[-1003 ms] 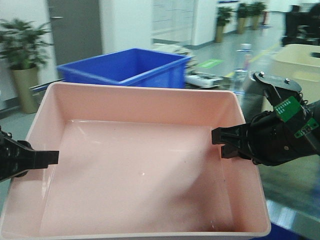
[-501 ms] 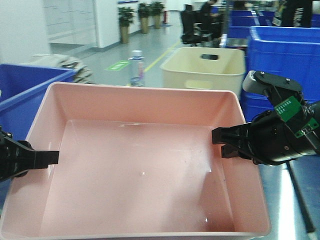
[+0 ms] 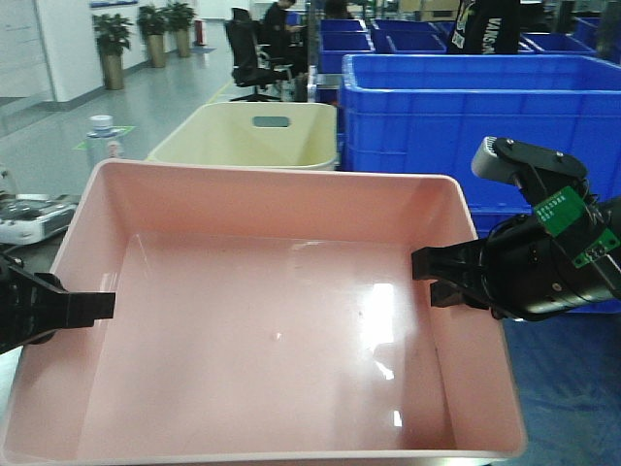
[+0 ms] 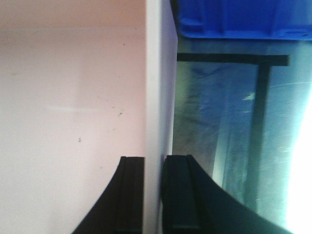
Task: Grab pink bin and stack on right shelf
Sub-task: 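Hold the pink bin with both grippers while the base drives to the table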
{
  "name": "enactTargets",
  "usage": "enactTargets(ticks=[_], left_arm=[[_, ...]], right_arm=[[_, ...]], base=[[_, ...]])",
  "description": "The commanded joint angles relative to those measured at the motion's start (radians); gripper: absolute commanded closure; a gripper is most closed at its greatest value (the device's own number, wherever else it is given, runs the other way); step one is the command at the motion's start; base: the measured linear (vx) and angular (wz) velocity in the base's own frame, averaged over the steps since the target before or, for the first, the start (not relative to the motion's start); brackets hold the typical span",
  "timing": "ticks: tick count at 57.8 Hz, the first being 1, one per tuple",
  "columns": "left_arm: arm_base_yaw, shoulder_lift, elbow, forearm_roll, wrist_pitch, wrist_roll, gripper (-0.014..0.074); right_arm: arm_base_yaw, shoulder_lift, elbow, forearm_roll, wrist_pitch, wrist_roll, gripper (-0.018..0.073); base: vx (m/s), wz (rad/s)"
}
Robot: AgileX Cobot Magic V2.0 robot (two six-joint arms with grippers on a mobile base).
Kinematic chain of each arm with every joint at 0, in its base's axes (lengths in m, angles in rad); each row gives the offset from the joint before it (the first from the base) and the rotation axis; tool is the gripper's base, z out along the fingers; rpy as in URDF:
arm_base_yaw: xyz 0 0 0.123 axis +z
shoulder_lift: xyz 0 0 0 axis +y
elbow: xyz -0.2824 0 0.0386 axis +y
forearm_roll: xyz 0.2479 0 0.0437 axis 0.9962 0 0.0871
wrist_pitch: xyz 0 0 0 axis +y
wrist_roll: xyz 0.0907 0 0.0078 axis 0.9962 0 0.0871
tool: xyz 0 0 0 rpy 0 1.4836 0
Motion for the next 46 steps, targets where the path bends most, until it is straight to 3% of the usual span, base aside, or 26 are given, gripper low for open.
enactTargets(ticks=[1, 46], left_arm=[[0.004, -0.030, -0.030, 0.007, -0.051, 0.021, 0.0604], [0.004, -0.030, -0.030, 0.007, -0.051, 0.021, 0.0604]], right_arm=[[-0.019, -0.034, -0.035, -0.066, -0.096, -0.013, 0.0568], [-0.019, -0.034, -0.035, -0.066, -0.099, -0.013, 0.0568]], base=[[0.17, -0.34], [0.04, -0.06]])
